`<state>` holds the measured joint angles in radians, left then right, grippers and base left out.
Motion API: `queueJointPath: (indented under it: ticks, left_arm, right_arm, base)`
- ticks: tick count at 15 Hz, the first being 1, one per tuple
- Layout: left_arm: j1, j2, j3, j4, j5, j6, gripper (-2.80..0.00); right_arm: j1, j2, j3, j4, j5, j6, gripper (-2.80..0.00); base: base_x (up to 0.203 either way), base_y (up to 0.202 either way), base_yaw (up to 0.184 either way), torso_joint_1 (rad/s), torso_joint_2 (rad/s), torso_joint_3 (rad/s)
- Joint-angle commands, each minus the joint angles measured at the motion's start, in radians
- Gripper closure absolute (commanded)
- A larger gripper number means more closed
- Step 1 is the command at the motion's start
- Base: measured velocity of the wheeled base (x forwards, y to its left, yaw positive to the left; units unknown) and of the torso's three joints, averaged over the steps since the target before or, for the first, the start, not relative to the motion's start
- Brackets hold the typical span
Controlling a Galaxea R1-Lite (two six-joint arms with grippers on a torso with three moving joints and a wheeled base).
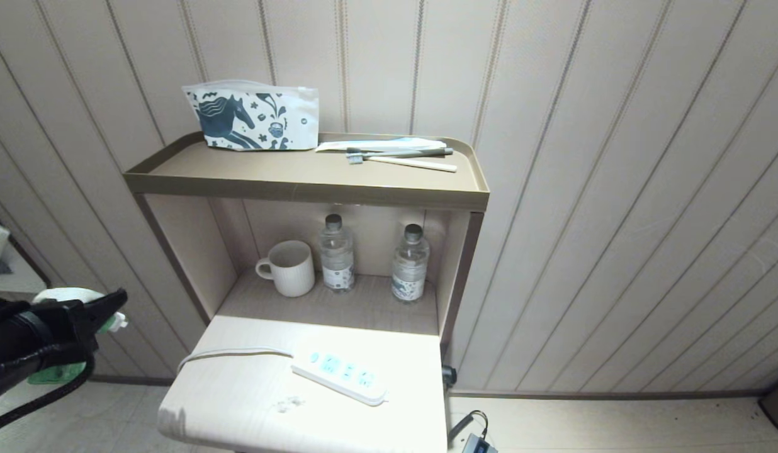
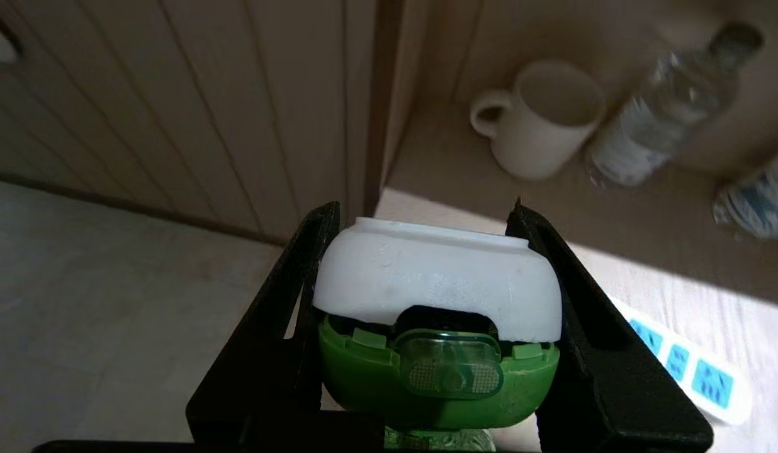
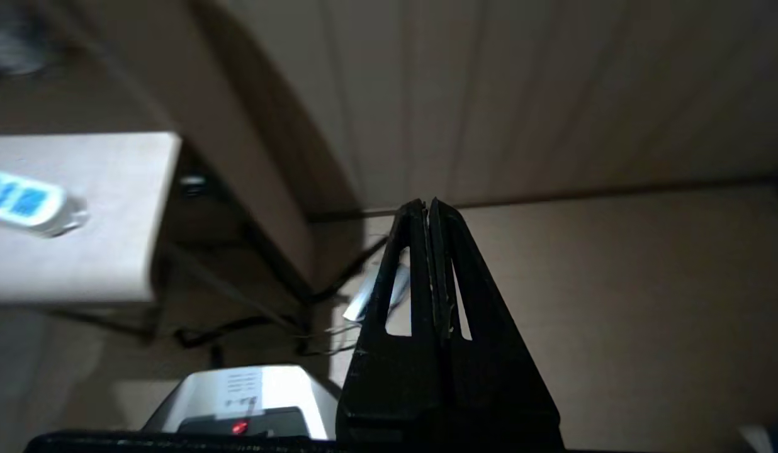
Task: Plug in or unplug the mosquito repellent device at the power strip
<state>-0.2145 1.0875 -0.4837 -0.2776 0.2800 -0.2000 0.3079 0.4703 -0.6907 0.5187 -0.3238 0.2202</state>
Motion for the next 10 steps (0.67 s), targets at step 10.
queueJointPath:
  ticks: [10]
  left_arm:
    - [-0.005, -0.010, 0.120, -0.075, 0.039, -0.009, 0.00]
  right_arm:
    - [-0.354, -0.219, 0.356, -0.118, -0.248, -0.055, 0.00]
  base:
    - [0.000, 0.000, 0.000, 0.000, 0.00, 0.000]
